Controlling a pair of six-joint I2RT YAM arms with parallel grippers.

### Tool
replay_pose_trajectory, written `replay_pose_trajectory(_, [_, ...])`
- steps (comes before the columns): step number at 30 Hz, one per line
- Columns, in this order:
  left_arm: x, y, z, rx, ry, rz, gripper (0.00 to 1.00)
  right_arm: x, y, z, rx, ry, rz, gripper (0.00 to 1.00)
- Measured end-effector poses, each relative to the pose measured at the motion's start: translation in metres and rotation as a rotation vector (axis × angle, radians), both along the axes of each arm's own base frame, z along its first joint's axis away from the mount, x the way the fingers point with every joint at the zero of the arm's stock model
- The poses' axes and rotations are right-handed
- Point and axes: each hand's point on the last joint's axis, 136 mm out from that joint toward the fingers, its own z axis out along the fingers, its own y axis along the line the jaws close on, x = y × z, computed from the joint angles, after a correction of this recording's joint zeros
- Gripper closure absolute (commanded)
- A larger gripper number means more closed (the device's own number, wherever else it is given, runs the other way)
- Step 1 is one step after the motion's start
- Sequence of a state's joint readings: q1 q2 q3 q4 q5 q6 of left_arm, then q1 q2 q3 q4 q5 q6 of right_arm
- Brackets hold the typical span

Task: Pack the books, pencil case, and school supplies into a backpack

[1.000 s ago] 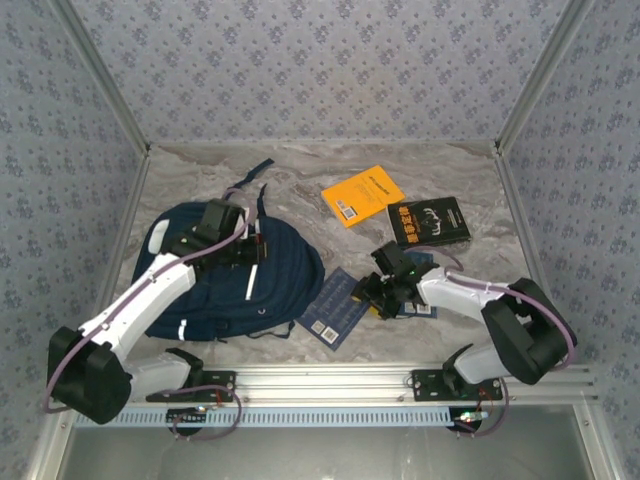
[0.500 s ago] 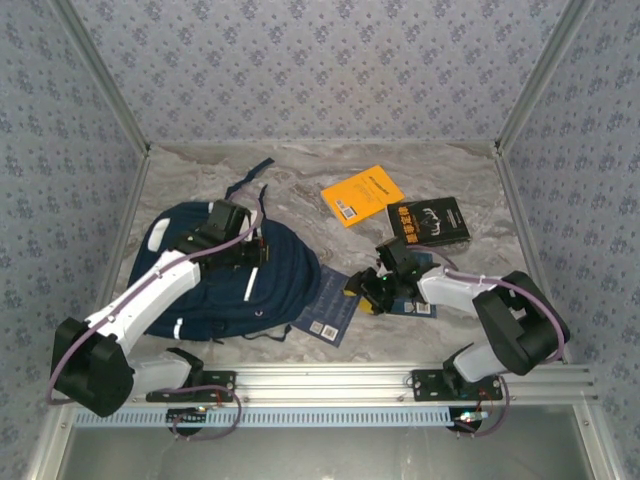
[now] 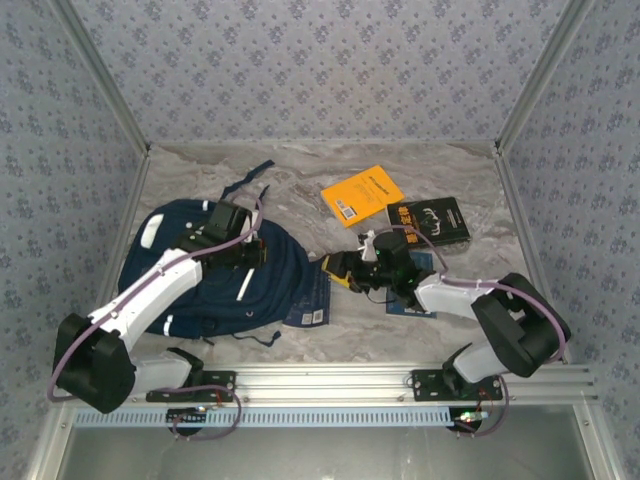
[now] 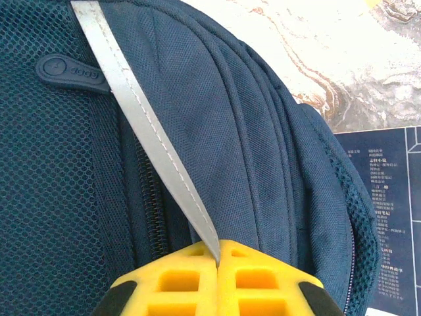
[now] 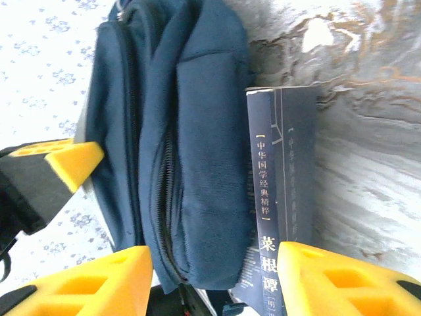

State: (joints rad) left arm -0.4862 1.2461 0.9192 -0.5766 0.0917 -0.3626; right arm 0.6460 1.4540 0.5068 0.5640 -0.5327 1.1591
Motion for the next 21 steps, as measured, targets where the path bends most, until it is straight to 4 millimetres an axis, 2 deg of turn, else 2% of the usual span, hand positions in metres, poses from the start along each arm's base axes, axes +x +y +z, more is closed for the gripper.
replay_pose_trajectory(5, [0.0, 0.0, -0.001, 0.001, 0.002, 0.0, 1.0, 0.002, 0.014, -0.002, 0.054, -0.014, 0.015, 0.46])
replay_pose_trajectory(11, [0.0, -0.001, -0.001, -0.002, 0.004, -0.007, 1.0, 0.001, 0.025, -0.036, 0.095, 0.076, 0.014, 0.46])
replay_pose_trajectory(15, [-0.001, -0.002, -0.001, -0.004, 0.004, -0.009, 1.0, 0.001, 0.026, -0.053, 0.102, 0.115, 0.004, 0.48])
replay_pose_trajectory(19, [-0.001, -0.001, -0.001, -0.002, 0.003, -0.011, 1.0, 0.0, 0.023, -0.057, 0.099, 0.111, 0.0, 0.53])
replay_pose_trajectory(21, [-0.001, -0.001, -0.001, -0.002, 0.003, -0.011, 1.0, -0.002, 0.021, -0.061, 0.079, 0.111, 0.003, 0.65])
